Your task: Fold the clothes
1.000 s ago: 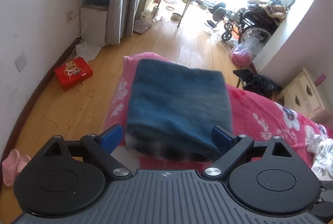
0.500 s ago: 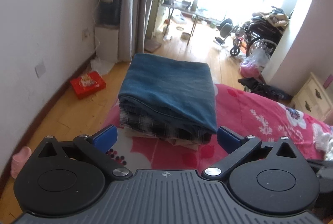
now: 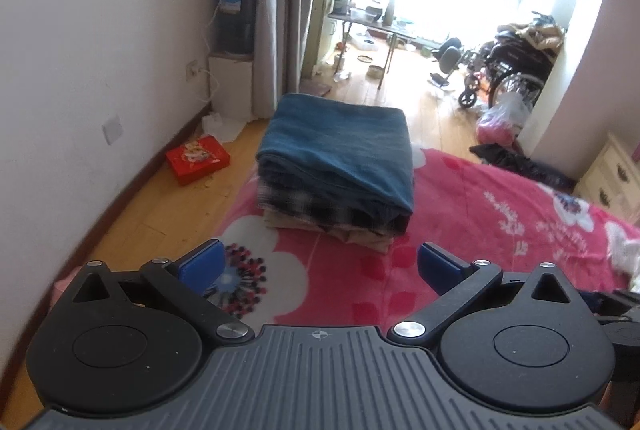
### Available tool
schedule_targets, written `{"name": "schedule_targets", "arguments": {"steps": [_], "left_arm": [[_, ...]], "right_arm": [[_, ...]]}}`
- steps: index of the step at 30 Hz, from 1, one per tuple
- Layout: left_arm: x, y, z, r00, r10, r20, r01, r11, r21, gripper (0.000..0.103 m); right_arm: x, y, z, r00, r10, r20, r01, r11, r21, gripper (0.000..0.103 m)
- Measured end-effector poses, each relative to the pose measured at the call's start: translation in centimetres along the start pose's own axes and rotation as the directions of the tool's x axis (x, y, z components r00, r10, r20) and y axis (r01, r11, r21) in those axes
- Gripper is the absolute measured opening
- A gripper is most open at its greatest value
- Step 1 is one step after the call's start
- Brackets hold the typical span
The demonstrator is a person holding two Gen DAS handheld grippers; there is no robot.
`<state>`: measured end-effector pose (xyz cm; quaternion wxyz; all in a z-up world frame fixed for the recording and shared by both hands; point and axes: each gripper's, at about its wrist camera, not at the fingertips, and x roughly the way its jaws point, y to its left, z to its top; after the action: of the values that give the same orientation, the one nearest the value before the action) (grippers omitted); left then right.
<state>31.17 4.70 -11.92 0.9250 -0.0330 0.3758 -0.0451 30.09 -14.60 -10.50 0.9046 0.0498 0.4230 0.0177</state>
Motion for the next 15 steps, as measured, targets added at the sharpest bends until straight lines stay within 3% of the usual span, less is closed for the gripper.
{"name": "schedule_targets", "arguments": {"steps": [10,15], "left_arm": [[-5.2,0.1,-2.6,0.992,0.106,-0.065,-0.104,0.994,0.038,0.103],[-7.6,1.0,-4.0,0.987,0.150,-0.056,-0.150,0.989,0.011,0.103]], "right_arm": [[-5.1,2.4,-2.9,1.000,-0.018,-0.024,0.017,1.000,-0.021,0.079],[-7.3,3.8,-4.5,1.000,-0.017,-0.012,0.016,0.999,-0.038,0.088]]}}
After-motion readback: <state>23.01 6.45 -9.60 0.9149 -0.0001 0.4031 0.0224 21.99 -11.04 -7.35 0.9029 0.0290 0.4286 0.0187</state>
